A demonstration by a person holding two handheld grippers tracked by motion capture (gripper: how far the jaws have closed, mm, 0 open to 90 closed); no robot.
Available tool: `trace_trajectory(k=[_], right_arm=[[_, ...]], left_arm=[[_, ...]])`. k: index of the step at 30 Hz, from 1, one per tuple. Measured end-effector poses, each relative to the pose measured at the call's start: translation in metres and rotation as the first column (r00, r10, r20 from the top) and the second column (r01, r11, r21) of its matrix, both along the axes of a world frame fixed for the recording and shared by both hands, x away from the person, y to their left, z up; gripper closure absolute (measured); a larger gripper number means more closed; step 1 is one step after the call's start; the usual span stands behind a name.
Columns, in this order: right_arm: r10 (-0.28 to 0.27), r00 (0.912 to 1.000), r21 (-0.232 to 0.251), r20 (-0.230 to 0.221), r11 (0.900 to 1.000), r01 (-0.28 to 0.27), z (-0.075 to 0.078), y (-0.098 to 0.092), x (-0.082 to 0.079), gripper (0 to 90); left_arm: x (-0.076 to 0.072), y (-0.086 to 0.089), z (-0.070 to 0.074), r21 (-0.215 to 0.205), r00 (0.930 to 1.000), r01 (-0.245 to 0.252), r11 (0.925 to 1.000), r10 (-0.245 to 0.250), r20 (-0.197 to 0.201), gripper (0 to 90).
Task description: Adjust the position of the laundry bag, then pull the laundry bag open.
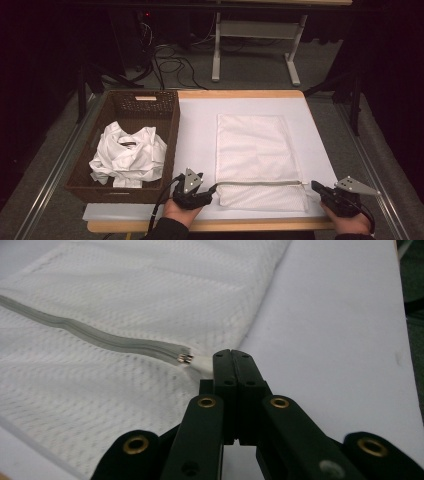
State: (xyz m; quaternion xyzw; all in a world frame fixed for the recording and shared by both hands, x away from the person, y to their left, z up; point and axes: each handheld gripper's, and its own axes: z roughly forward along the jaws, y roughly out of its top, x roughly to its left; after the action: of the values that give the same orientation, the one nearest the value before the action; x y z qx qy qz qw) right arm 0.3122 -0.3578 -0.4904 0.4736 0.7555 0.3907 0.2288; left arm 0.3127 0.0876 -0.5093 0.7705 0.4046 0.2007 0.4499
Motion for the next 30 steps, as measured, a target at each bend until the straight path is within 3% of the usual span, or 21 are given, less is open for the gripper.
trace_trajectory(k=[4,7,11,14,21,23,25,30], right_arm=[[-0.018,0.9995,-0.008,-0.025,1.000,0.018,-0.005,-0.002,0.008,90.0],[-0.030,0.9987,-0.014,-0.041,0.999,0.030,-0.008,0.000,0.014,90.0],[-0.005,0.9990,-0.002,-0.044,1.000,0.005,-0.009,0.006,0.018,90.0],[0.028,0.9994,0.003,-0.019,1.000,-0.028,-0.006,0.016,0.016,90.0],[0.107,0.9942,-0.030,0.002,0.994,-0.107,-0.004,0.038,0.013,90.0],[0.098,0.9949,-0.024,0.027,0.995,-0.097,-0.001,0.036,0.012,88.0],[0.057,0.9977,0.015,0.037,0.998,-0.057,0.001,0.027,0.011,84.5],[0.006,0.9991,0.055,-0.043,0.998,-0.004,-0.009,0.018,0.017,71.5]], left_arm=[[-0.001,0.000,0.001,-0.010,0.9994,-0.007,0.9999,0.007,0.034,27.4],[-0.001,0.000,0.001,-0.016,0.9993,0.002,0.9999,-0.002,0.037,26.3],[-0.002,0.002,0.002,-0.030,0.9990,0.002,0.9996,-0.001,0.045,25.9],[-0.002,0.003,0.003,-0.037,0.9987,0.000,0.9993,0.002,0.051,25.8],[-0.002,0.002,0.003,-0.043,0.9989,0.014,0.9990,-0.012,0.045,25.9],[-0.002,0.002,0.003,-0.046,0.9989,0.017,0.9988,-0.014,0.045,25.9],[-0.002,0.002,0.003,-0.051,0.9989,0.018,0.9985,-0.016,0.043,25.9],[-0.003,0.001,0.002,-0.067,0.9988,0.032,0.9972,-0.030,0.037,25.9]])
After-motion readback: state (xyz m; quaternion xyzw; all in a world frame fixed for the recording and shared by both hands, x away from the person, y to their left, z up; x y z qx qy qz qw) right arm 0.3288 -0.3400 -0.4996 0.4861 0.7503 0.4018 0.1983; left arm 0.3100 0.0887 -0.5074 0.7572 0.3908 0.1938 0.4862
